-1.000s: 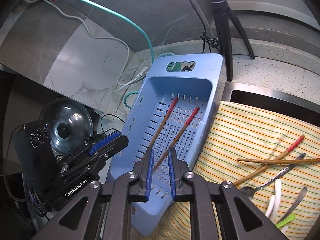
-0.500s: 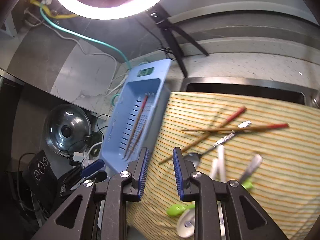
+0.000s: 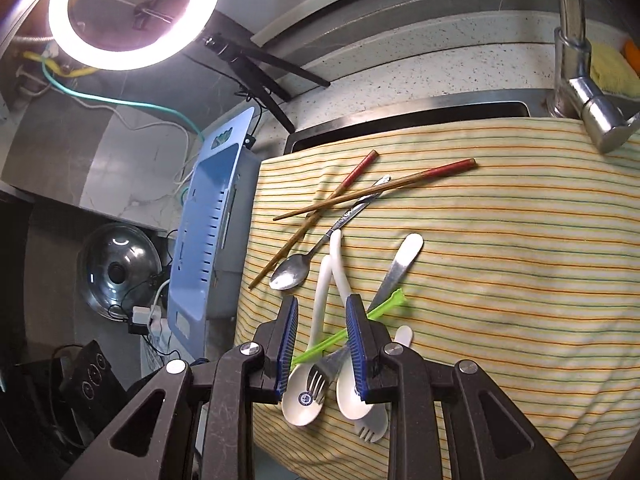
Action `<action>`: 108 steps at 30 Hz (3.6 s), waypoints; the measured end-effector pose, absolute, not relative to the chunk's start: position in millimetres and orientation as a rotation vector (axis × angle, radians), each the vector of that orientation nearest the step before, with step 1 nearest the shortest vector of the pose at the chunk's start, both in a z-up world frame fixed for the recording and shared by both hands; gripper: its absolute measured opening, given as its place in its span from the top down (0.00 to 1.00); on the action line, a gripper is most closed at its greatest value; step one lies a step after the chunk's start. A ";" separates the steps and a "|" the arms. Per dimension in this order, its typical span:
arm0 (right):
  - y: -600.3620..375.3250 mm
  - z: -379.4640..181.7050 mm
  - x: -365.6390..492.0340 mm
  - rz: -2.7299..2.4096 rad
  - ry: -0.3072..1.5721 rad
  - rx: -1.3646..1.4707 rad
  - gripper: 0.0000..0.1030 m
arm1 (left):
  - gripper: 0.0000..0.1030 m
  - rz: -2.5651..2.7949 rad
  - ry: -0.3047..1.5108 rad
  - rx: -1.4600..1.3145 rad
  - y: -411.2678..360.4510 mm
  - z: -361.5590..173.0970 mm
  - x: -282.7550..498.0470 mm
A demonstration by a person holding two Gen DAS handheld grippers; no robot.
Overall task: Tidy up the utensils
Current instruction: 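Move the right tool back over the utensils toward the silver spoon, then grasp the silver spoon by its patterned handle with the right tool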
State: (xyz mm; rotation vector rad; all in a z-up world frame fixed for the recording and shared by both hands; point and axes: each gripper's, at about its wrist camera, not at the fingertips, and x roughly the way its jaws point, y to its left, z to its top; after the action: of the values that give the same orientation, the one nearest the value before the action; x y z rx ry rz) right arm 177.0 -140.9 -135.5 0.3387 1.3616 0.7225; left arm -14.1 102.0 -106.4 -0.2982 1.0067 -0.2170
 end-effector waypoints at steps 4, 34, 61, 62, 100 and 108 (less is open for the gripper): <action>-135.4 -139.6 177.9 0.733 1.358 0.331 0.78 | 0.68 -0.218 1.008 -0.261 97.3 -105.3 -9.9; -171.4 -195.2 163.8 0.774 1.533 0.291 0.78 | 0.68 -0.316 1.076 -0.327 -1.5 -124.1 -20.7; -111.2 -174.3 197.6 0.711 1.448 0.324 0.78 | 0.68 -0.237 1.065 -0.257 85.6 -124.9 40.0; -106.7 -175.7 197.5 0.708 1.456 0.335 0.78 | 0.68 -0.238 1.069 -0.255 87.6 -126.5 42.6; -64.1 -214.9 251.4 0.534 1.543 0.329 0.78 | 0.69 -0.323 1.186 0.257 53.4 -177.4 118.6; -57.2 -213.7 246.4 0.522 1.562 0.278 0.77 | 0.70 -0.367 1.173 0.163 52.8 -168.1 92.1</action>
State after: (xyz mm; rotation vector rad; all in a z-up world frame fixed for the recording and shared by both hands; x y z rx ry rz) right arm 246.4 -57.2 -213.7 0.2780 1.5618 0.5222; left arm 92.1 52.8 -168.1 0.1630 1.1726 -0.3673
